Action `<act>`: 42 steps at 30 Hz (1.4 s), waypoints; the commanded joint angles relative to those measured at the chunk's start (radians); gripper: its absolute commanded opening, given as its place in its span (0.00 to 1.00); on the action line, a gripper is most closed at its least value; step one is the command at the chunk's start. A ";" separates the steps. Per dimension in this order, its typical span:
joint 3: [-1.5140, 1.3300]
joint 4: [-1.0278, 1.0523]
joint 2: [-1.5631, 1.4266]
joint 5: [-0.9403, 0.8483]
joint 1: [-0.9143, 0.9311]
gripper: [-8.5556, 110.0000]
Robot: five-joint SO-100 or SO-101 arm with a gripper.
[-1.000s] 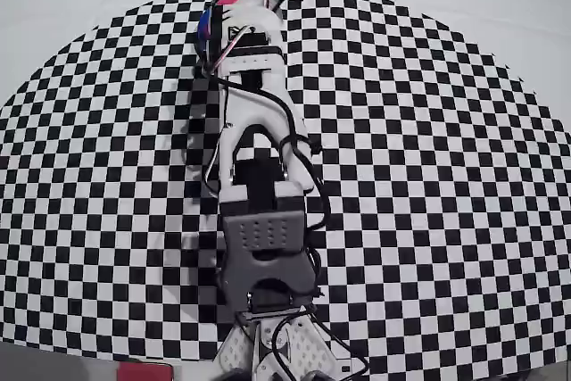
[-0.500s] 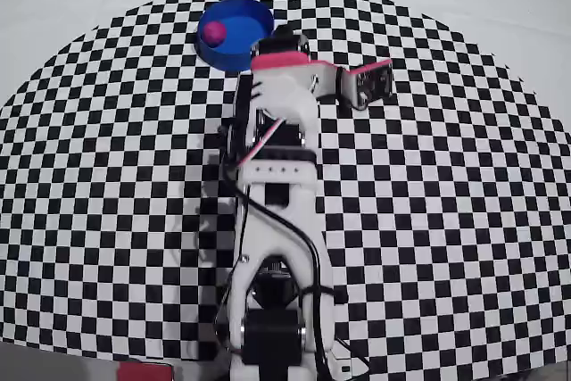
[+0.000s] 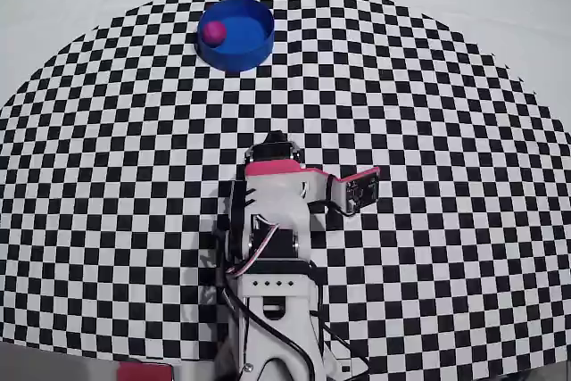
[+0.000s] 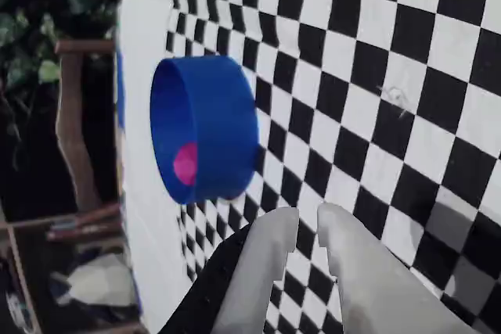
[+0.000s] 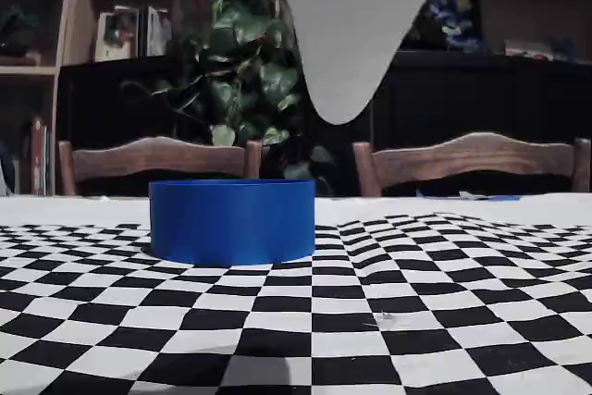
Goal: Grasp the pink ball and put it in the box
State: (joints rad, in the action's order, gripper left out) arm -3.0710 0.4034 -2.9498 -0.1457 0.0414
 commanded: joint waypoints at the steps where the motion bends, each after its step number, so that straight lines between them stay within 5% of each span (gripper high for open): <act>1: -0.038 0.066 -0.114 0.003 -0.003 0.07; 12: -0.041 0.385 -0.295 0.017 -0.005 0.07; 42: -0.041 0.407 -0.302 0.020 -0.002 0.07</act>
State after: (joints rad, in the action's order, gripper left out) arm -3.1048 0.8084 -3.2336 -0.1335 0.0383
